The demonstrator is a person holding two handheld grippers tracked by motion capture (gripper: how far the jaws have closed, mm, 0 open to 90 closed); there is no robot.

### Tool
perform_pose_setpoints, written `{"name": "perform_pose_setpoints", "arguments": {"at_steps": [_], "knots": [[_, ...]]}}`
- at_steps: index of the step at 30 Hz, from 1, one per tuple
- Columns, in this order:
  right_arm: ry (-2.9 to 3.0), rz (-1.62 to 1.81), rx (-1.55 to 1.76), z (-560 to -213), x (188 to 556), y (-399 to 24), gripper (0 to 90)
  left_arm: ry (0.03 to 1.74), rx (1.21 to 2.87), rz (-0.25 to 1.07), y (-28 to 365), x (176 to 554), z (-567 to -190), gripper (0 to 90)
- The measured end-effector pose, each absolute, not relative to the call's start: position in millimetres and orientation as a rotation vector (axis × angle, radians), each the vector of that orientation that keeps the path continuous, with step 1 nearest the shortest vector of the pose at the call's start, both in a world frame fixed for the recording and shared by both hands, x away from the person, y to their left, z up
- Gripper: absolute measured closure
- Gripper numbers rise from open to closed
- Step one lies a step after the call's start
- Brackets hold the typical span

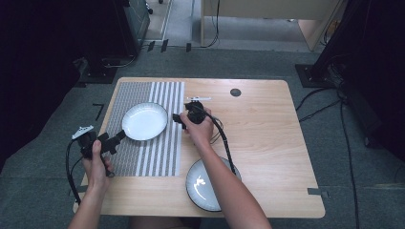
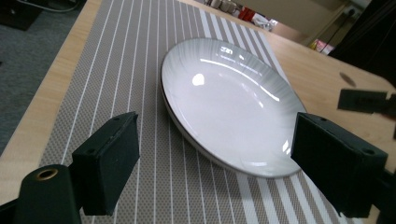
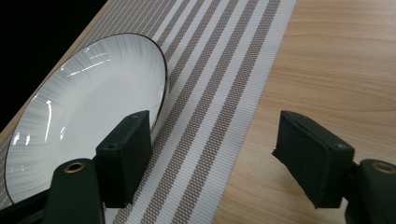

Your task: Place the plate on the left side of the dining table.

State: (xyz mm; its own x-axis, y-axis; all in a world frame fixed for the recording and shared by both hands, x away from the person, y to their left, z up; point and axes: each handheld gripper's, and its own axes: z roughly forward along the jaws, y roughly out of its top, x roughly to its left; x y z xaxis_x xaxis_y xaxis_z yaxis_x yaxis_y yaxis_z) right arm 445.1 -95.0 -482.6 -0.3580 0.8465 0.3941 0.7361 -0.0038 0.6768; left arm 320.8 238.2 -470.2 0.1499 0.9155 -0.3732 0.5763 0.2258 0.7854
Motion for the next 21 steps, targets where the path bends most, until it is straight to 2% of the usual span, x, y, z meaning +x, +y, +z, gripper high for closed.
{"name": "perform_pose_setpoints", "arguments": {"at_steps": [11, 21], "knots": [[2.123, 1.307, 1.624, -467, 424, -122, 23.7, 1.521, 1.566, 0.532, 225, 287, -483, 15.1], [2.11, 1.293, 1.607, -465, 407, -146, 20.4, 1.497, 1.668, 0.595, 233, 261, -494, 13.5]]}}
